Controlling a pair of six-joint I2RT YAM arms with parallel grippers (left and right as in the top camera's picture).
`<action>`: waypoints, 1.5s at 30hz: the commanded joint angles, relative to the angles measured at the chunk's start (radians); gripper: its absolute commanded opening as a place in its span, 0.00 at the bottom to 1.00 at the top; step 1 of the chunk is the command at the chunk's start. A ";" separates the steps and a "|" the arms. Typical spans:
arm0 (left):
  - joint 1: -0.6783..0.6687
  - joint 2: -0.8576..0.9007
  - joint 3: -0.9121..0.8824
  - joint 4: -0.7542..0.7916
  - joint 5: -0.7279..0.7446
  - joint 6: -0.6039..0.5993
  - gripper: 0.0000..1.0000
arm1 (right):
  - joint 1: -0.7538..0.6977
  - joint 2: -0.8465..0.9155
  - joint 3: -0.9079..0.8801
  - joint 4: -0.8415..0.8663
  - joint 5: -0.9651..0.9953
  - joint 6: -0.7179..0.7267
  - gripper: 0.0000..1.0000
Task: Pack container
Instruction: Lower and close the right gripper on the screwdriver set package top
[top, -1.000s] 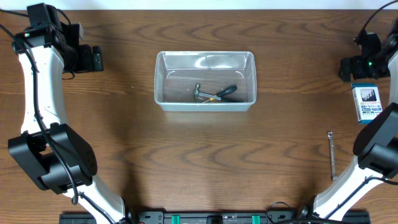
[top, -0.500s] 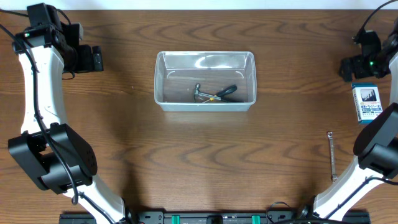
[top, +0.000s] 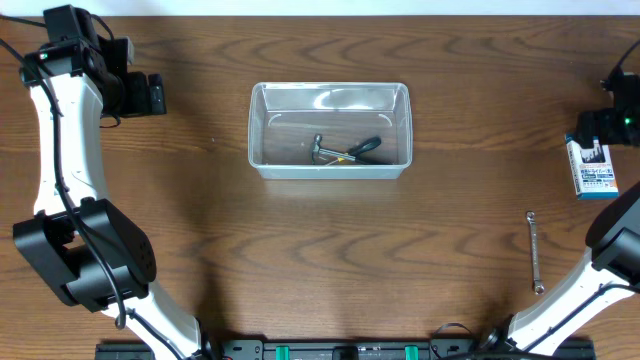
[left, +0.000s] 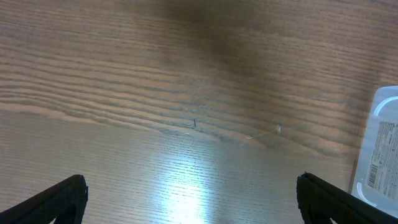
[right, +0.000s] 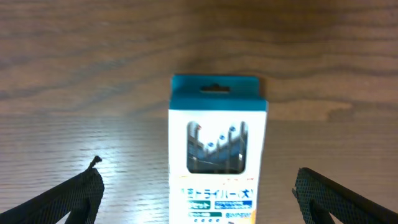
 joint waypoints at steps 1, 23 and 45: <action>0.002 0.007 -0.008 -0.003 -0.012 0.010 0.98 | -0.008 0.026 0.018 -0.001 0.029 0.015 0.99; 0.002 0.007 -0.008 -0.003 -0.012 0.010 0.98 | -0.015 0.121 0.018 -0.047 0.081 0.014 0.99; 0.002 0.007 -0.008 -0.003 -0.012 0.010 0.98 | -0.045 0.134 0.018 -0.045 0.079 0.002 0.99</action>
